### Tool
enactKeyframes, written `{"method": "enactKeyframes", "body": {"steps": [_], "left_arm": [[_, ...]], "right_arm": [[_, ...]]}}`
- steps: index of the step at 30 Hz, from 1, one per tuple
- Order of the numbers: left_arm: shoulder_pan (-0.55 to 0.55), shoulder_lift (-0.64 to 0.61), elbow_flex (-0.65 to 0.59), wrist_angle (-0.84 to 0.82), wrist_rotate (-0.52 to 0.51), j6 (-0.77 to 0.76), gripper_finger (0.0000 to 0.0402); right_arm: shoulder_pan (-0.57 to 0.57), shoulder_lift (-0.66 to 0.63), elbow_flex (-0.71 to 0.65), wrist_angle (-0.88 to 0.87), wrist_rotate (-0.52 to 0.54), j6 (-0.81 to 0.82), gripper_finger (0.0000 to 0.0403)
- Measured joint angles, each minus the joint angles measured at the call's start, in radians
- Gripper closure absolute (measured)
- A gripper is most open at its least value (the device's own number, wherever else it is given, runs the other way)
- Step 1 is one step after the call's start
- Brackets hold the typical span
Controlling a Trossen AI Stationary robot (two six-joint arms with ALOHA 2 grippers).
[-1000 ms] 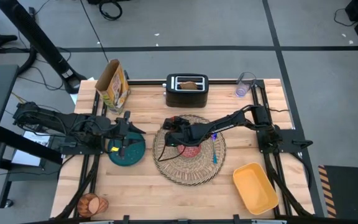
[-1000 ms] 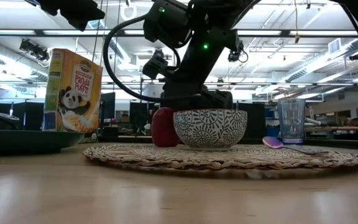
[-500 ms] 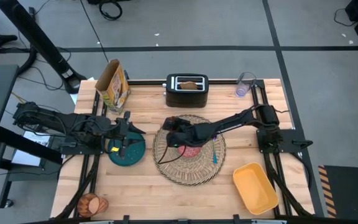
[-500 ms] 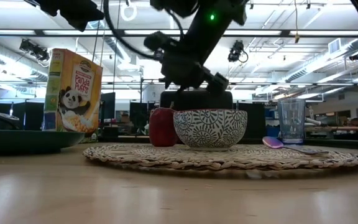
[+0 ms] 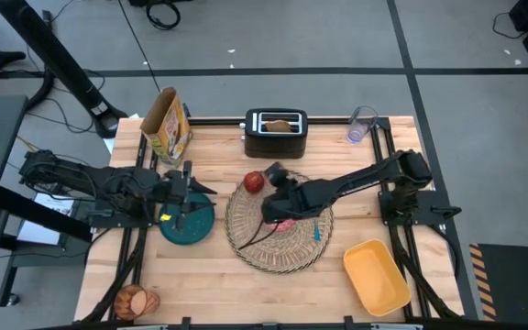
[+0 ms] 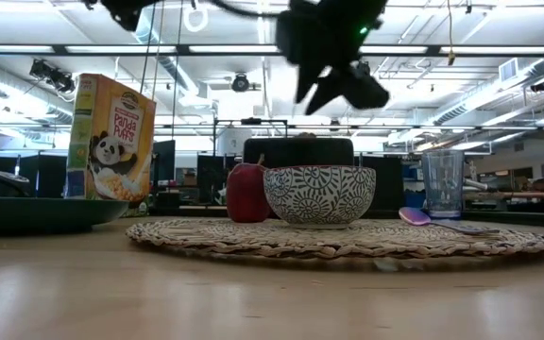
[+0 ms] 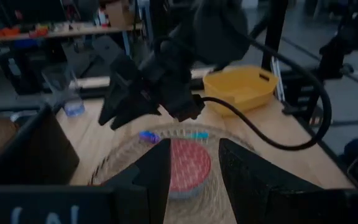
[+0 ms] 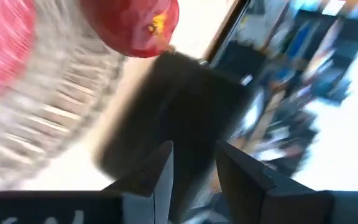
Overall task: Arrange a breakfast setting
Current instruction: Put the blue plate on the brown table mat
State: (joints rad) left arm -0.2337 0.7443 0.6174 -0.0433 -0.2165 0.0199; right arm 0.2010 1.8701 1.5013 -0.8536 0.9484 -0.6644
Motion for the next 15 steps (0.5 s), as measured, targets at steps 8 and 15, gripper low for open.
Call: {"method": "enactKeyframes", "body": {"steps": [8, 15], "left_arm": [[0.017, 0.099, 0.0, 0.297, 0.001, 0.09, 0.0257], [0.109, 0.214, 0.0, 0.525, 0.001, 0.076, 0.0257]], "right_arm": [[0.005, -0.165, -0.188, 0.005, -0.177, 0.56, 0.0277], [0.03, -0.393, -0.597, 0.576, -0.318, 0.591, 0.0277]]}}
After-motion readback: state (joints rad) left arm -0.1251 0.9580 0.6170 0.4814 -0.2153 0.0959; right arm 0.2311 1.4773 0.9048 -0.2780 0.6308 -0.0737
